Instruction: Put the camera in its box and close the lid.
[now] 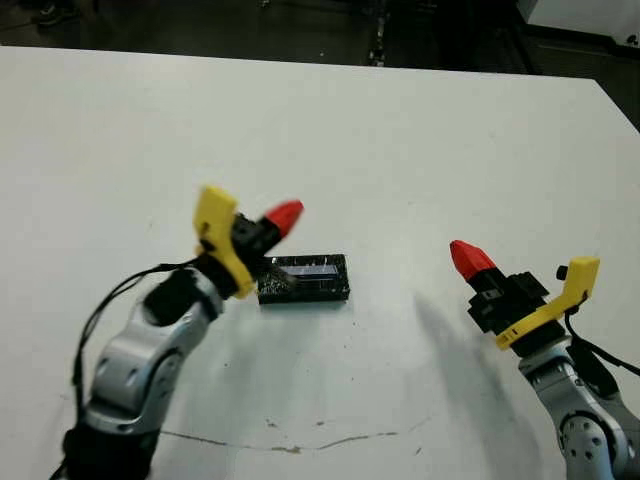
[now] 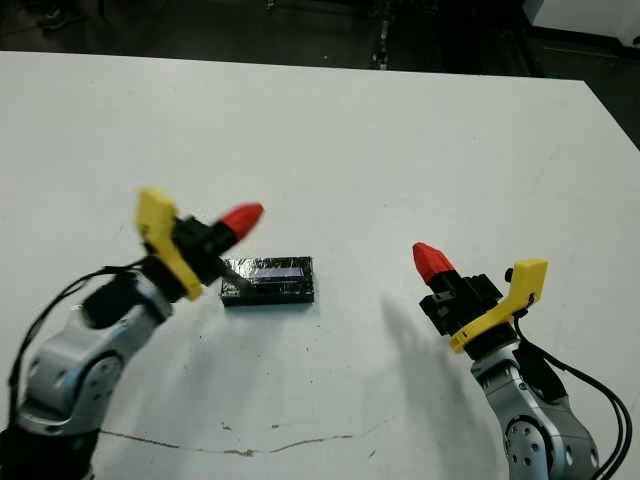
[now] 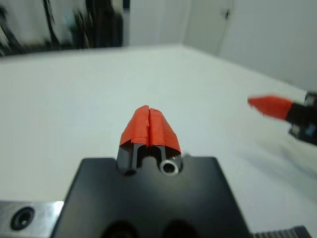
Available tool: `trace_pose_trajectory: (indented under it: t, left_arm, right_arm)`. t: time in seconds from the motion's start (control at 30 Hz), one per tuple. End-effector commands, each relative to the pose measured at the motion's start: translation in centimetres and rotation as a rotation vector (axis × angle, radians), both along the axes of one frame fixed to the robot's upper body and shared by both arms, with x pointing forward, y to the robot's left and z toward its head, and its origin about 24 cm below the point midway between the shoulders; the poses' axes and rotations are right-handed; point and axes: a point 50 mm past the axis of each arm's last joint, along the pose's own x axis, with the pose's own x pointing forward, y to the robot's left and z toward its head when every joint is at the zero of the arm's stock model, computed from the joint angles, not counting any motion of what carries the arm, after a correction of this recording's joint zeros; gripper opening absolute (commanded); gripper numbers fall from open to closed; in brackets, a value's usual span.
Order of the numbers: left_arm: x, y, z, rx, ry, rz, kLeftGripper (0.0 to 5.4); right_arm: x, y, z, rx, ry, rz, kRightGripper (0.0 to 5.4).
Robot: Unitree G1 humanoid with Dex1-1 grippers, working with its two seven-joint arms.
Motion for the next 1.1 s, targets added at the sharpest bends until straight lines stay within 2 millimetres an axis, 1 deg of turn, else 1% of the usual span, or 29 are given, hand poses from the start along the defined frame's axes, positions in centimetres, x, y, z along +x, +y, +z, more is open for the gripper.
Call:
trace_pose_trajectory:
  t: [0.03,0.17,0.27,0.43,0.6,0.83,1.1]
  left_arm:
    - [-0.5,1.6,0.4,-0.017,-0.079,0.089,0.01]
    - [-0.6,3.7,0.5,-0.015,-0.140,0.205,0.01]
    - [-0.9,5.3,0.1,0.012,-0.186,0.312,0.01]
    - [-1.7,6.7,-1.3,0.020,-0.229,0.453,0.01]
    - [-2.3,7.2,-3.0,0.003,-0.233,0.512,0.01]
    - [-2.6,7.1,-5.1,-0.047,-0.203,0.528,0.01]
    - [-2.5,6.8,-6.2,-0.082,-0.175,0.510,0.01]
  right_arm:
    - [-0.2,-0.2,-0.1,-0.005,0.008,-0.028,0.00]
    - [-0.2,-0.3,0.1,0.008,-0.001,-0.076,0.00]
    - [-0.2,-0.6,0.4,0.001,-0.028,-0.157,0.00]
    - [-0.3,-0.7,1.2,-0.063,-0.110,-0.257,0.00]
    - [-0.3,-0.8,2.0,-0.113,-0.204,-0.278,0.00]
    - [-0.3,-0.7,2.4,-0.105,-0.248,-0.343,0.00]
    - [-0.3,-0.6,2.2,-0.093,-0.243,-0.341,0.00]
